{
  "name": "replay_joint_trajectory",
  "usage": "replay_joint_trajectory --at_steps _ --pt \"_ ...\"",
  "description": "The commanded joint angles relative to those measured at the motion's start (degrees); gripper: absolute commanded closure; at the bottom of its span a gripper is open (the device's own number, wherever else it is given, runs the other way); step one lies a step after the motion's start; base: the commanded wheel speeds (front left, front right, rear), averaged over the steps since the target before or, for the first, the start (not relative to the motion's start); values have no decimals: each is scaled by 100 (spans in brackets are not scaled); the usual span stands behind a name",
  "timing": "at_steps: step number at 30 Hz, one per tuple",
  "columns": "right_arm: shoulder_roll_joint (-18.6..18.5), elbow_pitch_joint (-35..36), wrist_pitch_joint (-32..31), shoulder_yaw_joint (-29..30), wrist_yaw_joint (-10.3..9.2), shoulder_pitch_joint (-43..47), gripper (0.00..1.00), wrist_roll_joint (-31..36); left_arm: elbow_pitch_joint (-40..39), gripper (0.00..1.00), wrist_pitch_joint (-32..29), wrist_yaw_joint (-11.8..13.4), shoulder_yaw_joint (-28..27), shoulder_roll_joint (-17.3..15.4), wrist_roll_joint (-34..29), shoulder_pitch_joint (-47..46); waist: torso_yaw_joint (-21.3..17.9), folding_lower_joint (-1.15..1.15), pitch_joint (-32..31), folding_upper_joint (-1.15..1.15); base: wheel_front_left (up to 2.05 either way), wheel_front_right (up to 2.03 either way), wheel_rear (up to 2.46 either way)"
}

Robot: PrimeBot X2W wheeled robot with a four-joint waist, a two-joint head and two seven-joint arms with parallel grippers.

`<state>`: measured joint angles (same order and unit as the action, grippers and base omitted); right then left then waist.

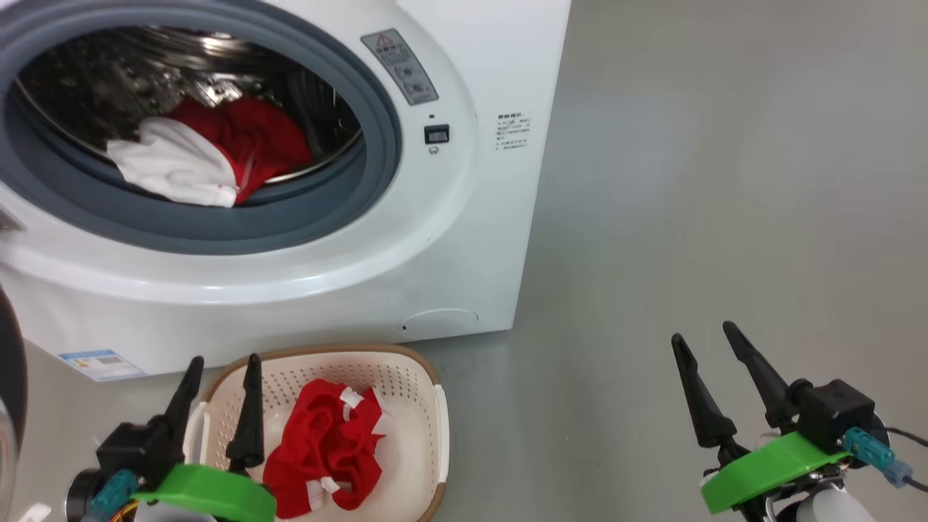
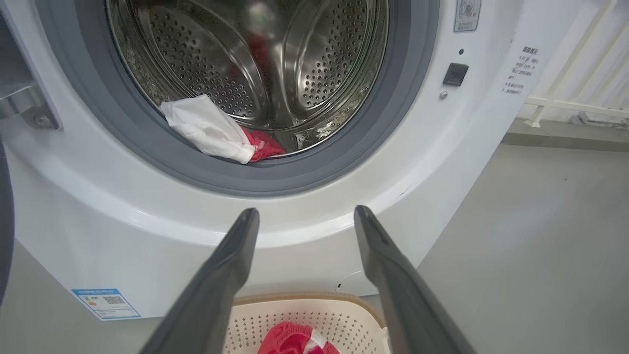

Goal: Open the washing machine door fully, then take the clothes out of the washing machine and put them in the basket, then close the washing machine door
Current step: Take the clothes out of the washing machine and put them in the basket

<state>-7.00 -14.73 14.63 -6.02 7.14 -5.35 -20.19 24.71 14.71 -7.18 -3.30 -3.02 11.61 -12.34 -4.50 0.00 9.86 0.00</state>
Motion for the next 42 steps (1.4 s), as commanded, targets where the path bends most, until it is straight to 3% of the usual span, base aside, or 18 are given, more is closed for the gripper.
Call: replay_joint_trajectory --at_steps 1,19,42 --pt "-84 135 37 -67 35 78 0 -33 -356 0 29 -31 -201 -88 -57 152 53 0 -212 0 0 0 0" --pt "-118 203 37 77 35 652 0 -32 -1563 0 29 -31 -363 2 -90 1261 133 0 -725 0 0 0 0" --pt "-104 241 37 149 35 891 0 -48 -2019 0 29 149 -270 13 116 1817 101 0 -889 0 0 0 0"
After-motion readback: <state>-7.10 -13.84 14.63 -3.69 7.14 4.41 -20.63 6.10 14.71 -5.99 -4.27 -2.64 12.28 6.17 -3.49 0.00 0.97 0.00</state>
